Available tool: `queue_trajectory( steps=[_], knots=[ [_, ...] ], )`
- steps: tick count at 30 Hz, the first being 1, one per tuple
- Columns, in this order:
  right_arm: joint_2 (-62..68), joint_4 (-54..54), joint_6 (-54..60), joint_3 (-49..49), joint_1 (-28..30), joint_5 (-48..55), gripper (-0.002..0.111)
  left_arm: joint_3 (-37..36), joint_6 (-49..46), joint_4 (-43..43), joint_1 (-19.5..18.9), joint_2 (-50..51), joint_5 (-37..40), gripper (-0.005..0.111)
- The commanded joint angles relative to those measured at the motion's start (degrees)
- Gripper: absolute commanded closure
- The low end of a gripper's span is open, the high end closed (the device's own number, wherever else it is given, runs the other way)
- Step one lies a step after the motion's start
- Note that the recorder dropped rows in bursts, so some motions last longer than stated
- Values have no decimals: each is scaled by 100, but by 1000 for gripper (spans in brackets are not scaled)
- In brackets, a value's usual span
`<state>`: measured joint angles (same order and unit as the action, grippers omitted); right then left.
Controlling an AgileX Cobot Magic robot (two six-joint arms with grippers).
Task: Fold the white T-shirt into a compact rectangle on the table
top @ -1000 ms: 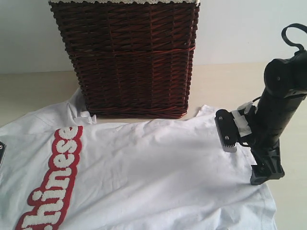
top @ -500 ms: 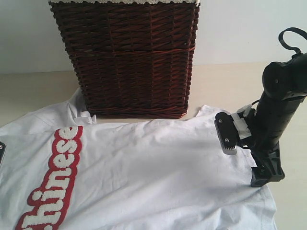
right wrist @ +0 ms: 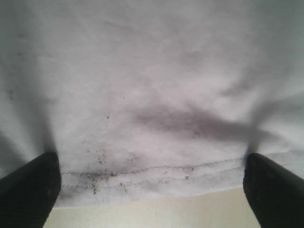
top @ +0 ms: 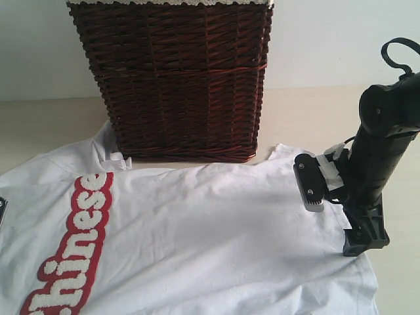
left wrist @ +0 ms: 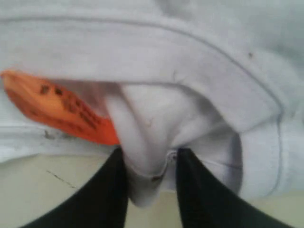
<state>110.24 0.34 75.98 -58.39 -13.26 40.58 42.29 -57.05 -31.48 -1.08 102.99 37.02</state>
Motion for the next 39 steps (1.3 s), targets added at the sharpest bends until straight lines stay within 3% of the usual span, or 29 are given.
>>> queue_trajectory(
  steps=[1, 11, 17, 27, 31, 38, 39],
  knots=[
    [95, -34, 31, 25, 6, -10, 3, -25, 42, 22, -34, 94, -308, 105],
    [95, -34, 0, 25, 6, -23, 3, -25, 28, -57, -34, 94, -282, 106],
    [105, -87, -893, 25, 6, -394, 3, -25, 28, -57, -34, 94, -74, 106],
    [239, -428, -988, 25, 6, -610, 6, -25, 28, -57, -34, 94, -20, 106],
    [369, -428, -1011, 25, 6, -611, 25, -25, 28, -57, -34, 94, -20, 106],
    [458, -812, -1011, 25, 6, -206, 102, -25, 28, -71, -34, 94, -27, 106],
    [458, -823, -1032, 25, 6, -126, 108, -25, 28, -71, -34, 94, -27, 106]
  ],
)
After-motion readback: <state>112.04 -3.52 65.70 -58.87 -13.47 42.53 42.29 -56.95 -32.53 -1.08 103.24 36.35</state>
